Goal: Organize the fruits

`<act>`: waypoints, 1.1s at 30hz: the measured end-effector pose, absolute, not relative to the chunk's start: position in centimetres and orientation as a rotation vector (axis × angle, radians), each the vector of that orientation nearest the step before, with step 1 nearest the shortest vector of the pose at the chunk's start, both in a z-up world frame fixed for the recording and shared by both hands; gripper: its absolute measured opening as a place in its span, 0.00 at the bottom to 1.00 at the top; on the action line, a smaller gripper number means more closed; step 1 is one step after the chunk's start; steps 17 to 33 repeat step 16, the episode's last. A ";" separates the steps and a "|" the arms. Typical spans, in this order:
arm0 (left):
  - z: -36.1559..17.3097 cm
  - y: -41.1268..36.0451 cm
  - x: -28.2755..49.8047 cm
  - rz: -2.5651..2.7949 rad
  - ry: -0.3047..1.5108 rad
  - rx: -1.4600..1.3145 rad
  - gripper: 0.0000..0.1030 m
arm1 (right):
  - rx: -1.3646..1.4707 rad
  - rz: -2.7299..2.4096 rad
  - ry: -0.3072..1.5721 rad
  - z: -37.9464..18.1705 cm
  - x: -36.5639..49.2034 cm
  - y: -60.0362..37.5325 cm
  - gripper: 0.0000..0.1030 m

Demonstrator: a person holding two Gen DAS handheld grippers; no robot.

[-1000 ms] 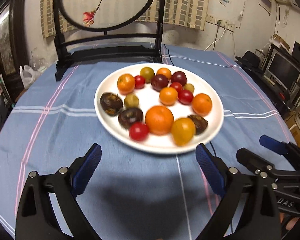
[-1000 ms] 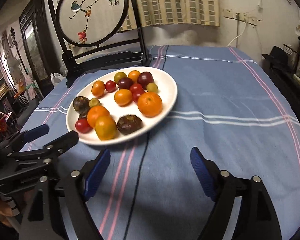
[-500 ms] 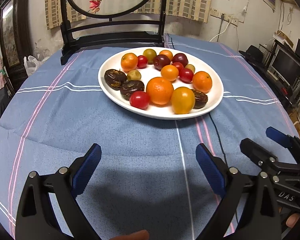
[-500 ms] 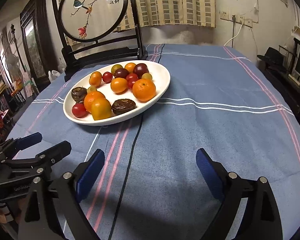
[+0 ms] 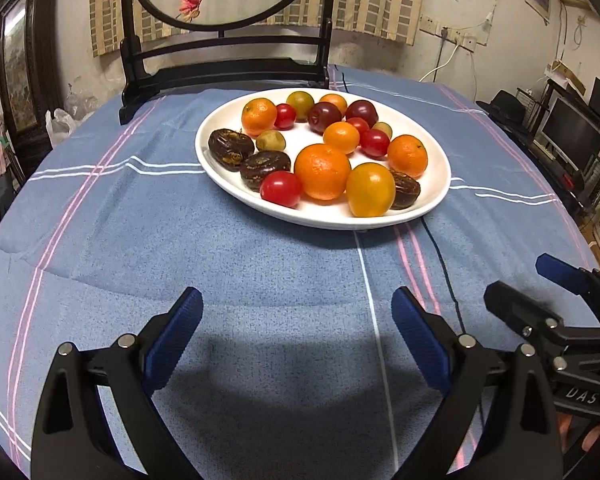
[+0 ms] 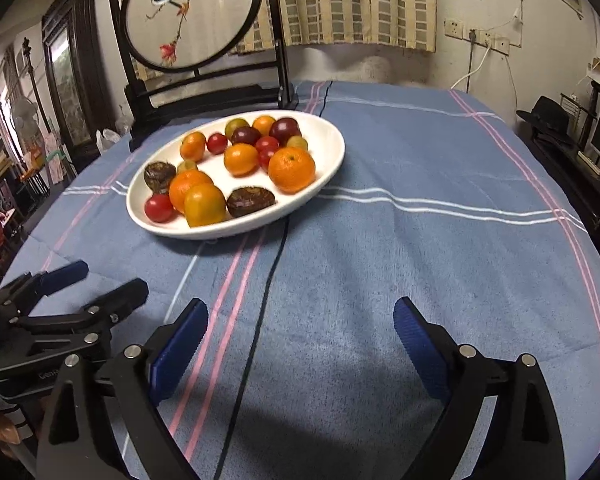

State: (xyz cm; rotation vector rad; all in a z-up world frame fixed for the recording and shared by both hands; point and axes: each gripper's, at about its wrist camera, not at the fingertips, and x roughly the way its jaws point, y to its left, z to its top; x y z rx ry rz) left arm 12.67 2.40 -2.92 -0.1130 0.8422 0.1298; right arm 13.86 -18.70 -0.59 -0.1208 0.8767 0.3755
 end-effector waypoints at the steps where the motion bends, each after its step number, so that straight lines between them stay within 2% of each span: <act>1: -3.0 2.4 12.6 0.135 0.836 -0.103 0.90 | -0.127 0.373 0.882 -0.7 13.8 -18.7 0.92; 12: -5.1 2.6 13.6 0.191 0.923 -0.053 0.95 | -0.157 0.362 1.019 -3.3 14.1 -18.2 0.92; 16: -5.8 2.9 13.8 0.181 0.961 -0.073 0.96 | -0.225 0.351 1.001 -4.0 13.5 -17.4 0.97; 33: -5.8 2.9 13.8 0.181 0.961 -0.073 0.96 | -0.225 0.351 1.001 -4.0 13.5 -17.4 0.97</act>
